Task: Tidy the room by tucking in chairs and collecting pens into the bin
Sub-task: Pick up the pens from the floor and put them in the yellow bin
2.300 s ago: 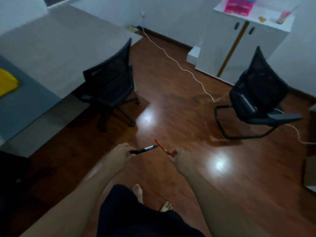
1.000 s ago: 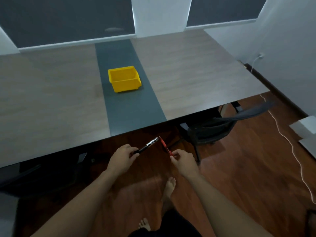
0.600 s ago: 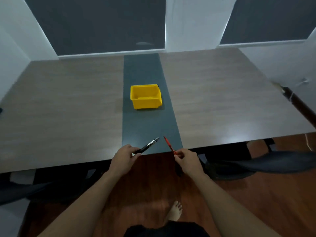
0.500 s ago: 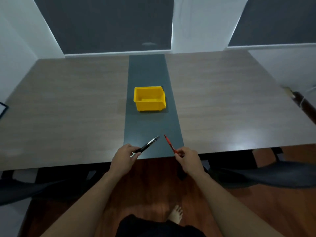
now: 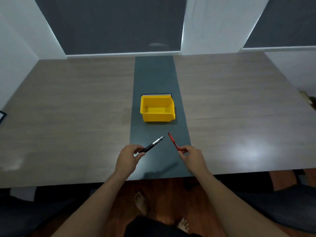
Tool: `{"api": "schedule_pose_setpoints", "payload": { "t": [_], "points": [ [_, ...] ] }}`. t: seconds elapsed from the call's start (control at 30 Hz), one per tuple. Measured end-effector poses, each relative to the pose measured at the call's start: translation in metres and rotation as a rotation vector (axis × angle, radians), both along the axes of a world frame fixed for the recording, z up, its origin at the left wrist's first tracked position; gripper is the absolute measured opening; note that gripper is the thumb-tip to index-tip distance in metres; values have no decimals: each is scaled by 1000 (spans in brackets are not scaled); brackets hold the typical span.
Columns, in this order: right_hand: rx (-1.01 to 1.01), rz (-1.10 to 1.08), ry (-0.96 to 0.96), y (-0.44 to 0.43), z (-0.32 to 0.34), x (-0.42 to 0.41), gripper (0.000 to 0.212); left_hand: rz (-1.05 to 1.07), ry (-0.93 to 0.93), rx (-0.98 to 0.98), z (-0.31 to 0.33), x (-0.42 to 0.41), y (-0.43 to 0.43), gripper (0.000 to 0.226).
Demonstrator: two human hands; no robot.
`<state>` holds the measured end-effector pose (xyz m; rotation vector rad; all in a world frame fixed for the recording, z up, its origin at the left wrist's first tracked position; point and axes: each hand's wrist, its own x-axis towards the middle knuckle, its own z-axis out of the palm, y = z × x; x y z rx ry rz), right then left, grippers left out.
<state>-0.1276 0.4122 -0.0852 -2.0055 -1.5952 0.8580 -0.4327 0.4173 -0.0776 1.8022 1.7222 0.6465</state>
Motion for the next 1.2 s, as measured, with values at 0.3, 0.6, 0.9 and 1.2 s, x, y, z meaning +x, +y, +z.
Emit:
{"api": "schedule_pose_setpoints", "payload": {
  "t": [0.3, 0.6, 0.9, 1.2],
  "points": [
    [43, -122, -50, 88, 17, -21, 13, -54, -32, 31, 0, -40, 116, 16],
    [-18, -159, -38, 137, 18, -40, 13, -122, 13, -6, 5, -62, 203, 23],
    [-54, -145, -20, 218, 10, -27, 8, -123, 66, -56, -2, -52, 268, 18],
    [-124, -55, -59, 311, -24, -9, 15, -98, 128, -189, -33, -19, 331, 12]
  ]
}}
